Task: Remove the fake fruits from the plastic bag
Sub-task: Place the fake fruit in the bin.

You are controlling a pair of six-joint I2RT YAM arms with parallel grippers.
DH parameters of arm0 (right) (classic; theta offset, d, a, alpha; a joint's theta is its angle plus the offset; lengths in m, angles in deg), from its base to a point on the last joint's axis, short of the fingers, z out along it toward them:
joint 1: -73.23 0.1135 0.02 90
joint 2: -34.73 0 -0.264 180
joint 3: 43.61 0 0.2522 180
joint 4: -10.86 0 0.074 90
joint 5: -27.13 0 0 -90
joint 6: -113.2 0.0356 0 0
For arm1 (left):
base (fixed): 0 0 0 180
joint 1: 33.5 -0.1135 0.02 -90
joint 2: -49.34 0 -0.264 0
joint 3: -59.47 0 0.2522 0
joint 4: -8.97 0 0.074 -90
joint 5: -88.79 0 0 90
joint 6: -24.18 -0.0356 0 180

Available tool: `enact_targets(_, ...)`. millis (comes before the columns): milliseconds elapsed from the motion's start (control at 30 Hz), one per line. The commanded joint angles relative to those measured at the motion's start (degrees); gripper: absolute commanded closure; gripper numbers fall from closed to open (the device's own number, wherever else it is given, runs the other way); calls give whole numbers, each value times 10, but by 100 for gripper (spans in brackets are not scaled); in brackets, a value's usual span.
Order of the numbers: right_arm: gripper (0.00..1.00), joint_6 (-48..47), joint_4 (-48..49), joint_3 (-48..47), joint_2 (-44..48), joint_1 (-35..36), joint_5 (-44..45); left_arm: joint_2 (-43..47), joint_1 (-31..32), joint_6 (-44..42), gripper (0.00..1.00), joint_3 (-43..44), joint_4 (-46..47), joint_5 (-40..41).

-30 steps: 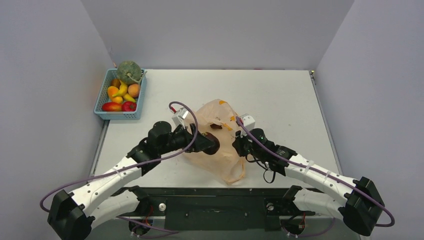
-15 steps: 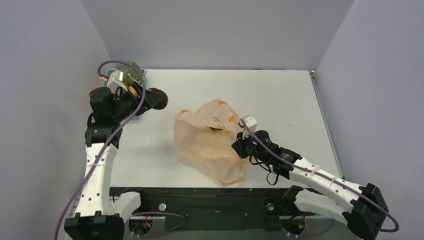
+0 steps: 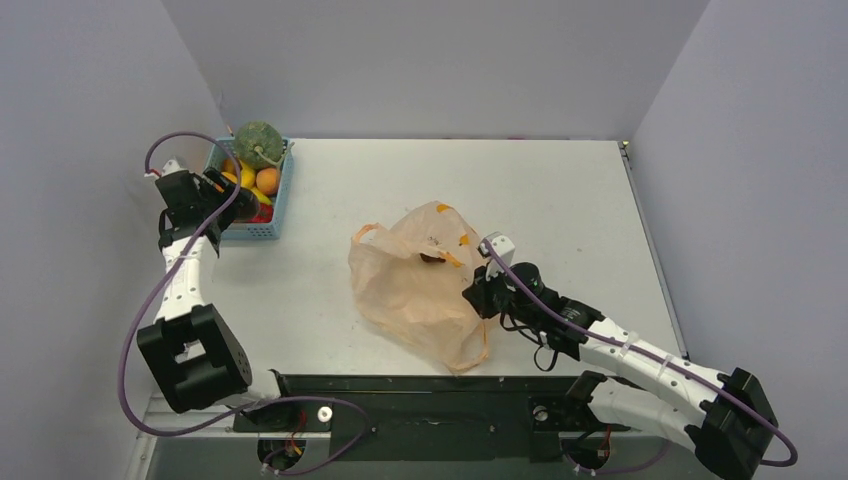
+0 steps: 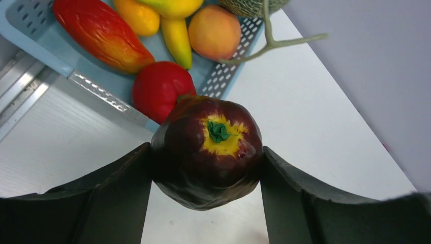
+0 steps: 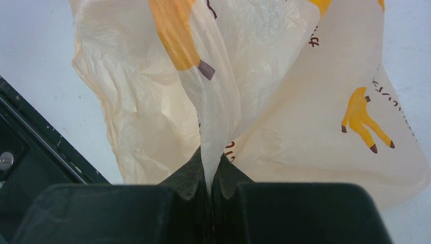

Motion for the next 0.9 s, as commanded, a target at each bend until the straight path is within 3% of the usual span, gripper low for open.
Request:
enact_targets(0, 100, 12, 45, 11, -23, -2, -25, -62, -3, -25, 96, 27, 110, 60)
enact_targets(233, 100, 9, 42, 4, -41, -3, -25, -174, -4, -76, 86, 116, 92, 79)
enact_targets(467, 100, -1, 34, 0, -39, -2, -26, -239, -5, -81, 74, 151, 98, 86)
enact_targets(533, 100, -2, 32, -3, -42, -3, -22, -251, -5, -82, 67, 160, 97, 96)
enact_targets(667, 100, 5, 27, -6, -39, -3, -17, -258, -4, -87, 30, 172, 74, 123)
enact_targets(733, 100, 11, 26, -5, -34, -3, -17, -256, -5, -82, 20, 171, 70, 128)
enact_targets(867, 100, 13, 8, -15, -30, -2, -18, -247, -4, -75, 10, 165, 61, 136)
